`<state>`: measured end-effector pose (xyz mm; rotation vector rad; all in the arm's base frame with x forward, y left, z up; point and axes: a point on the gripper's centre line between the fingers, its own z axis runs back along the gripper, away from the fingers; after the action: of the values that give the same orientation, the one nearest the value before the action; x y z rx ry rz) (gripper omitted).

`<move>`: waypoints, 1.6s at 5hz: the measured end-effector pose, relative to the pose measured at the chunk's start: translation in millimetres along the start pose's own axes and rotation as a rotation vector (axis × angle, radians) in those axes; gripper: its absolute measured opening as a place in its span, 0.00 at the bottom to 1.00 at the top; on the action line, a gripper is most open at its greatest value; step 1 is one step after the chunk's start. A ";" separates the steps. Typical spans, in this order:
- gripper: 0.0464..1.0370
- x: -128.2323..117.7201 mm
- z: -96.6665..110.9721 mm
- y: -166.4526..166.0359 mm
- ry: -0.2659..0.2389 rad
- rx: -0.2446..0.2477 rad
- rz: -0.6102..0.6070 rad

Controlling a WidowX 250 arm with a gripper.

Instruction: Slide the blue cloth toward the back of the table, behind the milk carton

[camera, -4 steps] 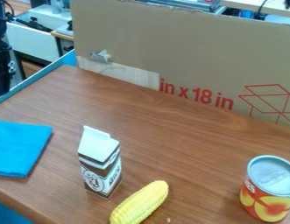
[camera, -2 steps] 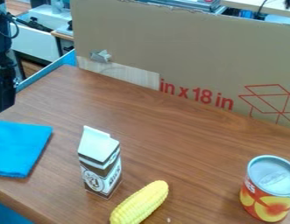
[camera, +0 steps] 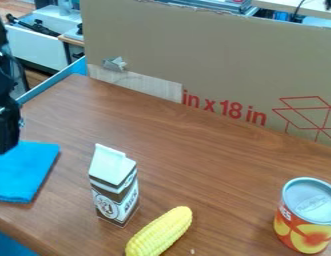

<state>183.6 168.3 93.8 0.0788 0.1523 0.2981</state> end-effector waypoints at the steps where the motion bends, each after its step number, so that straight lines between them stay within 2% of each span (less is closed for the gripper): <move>1: 0.96 4.3 -34.1 4.9 0.091 -0.005 0.008; 2: 0.96 6.1 -51.8 6.5 0.142 -0.002 0.003; 3: 0.96 9.2 -66.8 21.4 0.182 -0.030 0.029; 4: 0.96 17.7 -72.3 25.3 0.183 -0.060 -0.003; 5: 0.96 31.2 -74.9 28.4 0.160 -0.098 -0.003; 6: 0.96 53.5 -71.4 21.0 0.137 -0.086 -0.059; 7: 0.96 88.4 -59.9 -3.1 0.076 -0.081 -0.173; 8: 0.96 119.1 -49.9 -32.5 0.028 -0.097 -0.298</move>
<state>297.3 175.6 24.9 -0.0446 0.1747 0.0090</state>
